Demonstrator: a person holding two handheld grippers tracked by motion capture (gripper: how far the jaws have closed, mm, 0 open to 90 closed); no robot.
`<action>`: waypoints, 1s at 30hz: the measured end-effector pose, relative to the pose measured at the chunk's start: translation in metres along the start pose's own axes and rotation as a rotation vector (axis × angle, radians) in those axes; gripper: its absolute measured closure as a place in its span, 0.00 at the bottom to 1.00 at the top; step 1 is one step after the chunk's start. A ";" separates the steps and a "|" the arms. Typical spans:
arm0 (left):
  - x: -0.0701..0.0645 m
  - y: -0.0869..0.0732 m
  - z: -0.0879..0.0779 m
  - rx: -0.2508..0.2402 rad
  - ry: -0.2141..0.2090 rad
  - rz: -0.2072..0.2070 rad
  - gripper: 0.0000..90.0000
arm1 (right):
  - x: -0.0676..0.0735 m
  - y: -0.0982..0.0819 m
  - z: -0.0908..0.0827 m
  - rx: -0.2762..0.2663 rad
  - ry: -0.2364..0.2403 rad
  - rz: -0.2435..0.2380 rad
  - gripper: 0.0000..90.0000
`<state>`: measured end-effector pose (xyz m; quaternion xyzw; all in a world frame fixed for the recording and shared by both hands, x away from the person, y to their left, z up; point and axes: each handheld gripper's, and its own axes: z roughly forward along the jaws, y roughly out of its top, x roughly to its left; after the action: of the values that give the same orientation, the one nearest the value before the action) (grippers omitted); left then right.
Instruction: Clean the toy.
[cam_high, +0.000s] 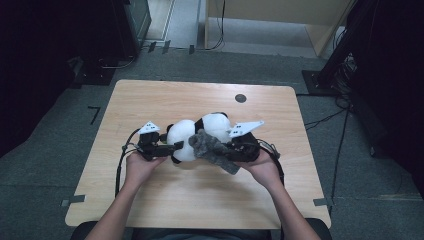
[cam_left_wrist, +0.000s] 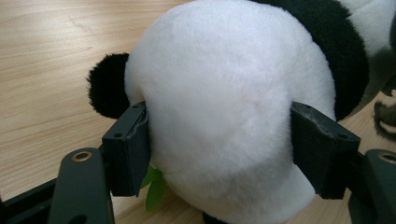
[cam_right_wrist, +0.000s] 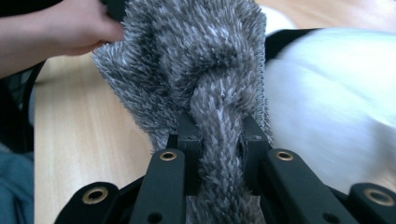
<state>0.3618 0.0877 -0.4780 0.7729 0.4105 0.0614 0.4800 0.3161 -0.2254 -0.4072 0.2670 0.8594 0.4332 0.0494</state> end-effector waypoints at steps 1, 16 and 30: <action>0.000 0.000 0.000 0.000 0.000 0.000 0.31 | 0.002 0.002 0.005 0.011 0.011 -0.008 0.85; -0.001 -0.002 -0.001 -0.007 0.005 -0.002 0.31 | 0.018 0.024 0.081 0.140 0.100 -0.091 0.85; -0.002 -0.001 0.000 0.005 0.014 0.011 0.31 | 0.000 0.010 0.055 0.097 -0.009 -0.076 0.84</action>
<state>0.3598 0.0868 -0.4780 0.7760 0.4096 0.0684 0.4748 0.3379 -0.1811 -0.4338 0.2384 0.8887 0.3875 0.0568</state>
